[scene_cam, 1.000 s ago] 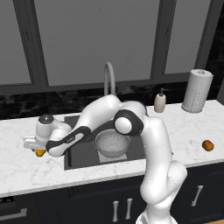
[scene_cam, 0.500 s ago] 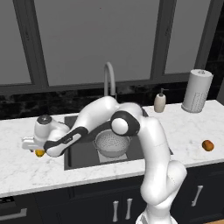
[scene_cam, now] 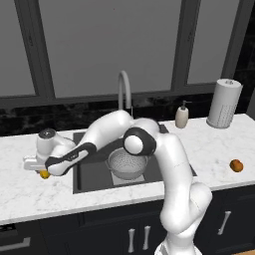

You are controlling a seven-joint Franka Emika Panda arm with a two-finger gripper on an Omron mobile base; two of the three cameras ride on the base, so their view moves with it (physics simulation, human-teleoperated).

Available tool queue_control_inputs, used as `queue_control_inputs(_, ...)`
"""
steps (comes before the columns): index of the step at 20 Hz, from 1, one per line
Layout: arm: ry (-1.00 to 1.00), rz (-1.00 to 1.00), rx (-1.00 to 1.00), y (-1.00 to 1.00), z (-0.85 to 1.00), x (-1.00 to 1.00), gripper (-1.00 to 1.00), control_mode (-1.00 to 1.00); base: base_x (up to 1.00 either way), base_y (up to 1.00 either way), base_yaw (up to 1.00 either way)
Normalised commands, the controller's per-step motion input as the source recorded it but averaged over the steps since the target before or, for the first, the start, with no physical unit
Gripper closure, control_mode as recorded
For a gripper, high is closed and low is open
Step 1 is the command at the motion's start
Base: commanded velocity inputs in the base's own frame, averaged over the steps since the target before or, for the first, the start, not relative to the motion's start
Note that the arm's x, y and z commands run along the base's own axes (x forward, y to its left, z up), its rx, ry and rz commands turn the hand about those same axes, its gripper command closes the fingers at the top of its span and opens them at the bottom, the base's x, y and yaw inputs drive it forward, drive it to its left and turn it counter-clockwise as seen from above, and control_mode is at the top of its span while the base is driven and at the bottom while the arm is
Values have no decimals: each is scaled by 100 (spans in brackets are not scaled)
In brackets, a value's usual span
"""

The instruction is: Put the colander in the sink, put the mango, peach in the colander, and turn on the sink faucet and pour water over the colander.

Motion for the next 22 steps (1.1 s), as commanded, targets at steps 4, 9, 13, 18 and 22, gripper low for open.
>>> queue_control_inputs(4,2,2,-8,-40,-20,-13,100,-100,0,0,0)
queue_control_inputs(9,0,1,-5,-58,15,-30,100,-100,0,0,0)
queue_control_inputs(13,0,0,-3,-60,37,-41,100,-100,0,0,0)
queue_control_inputs(18,0,0,0,-66,42,-38,100,-100,0,0,0)
queue_control_inputs(22,0,0,-2,-76,31,-29,100,-100,0,0,0)
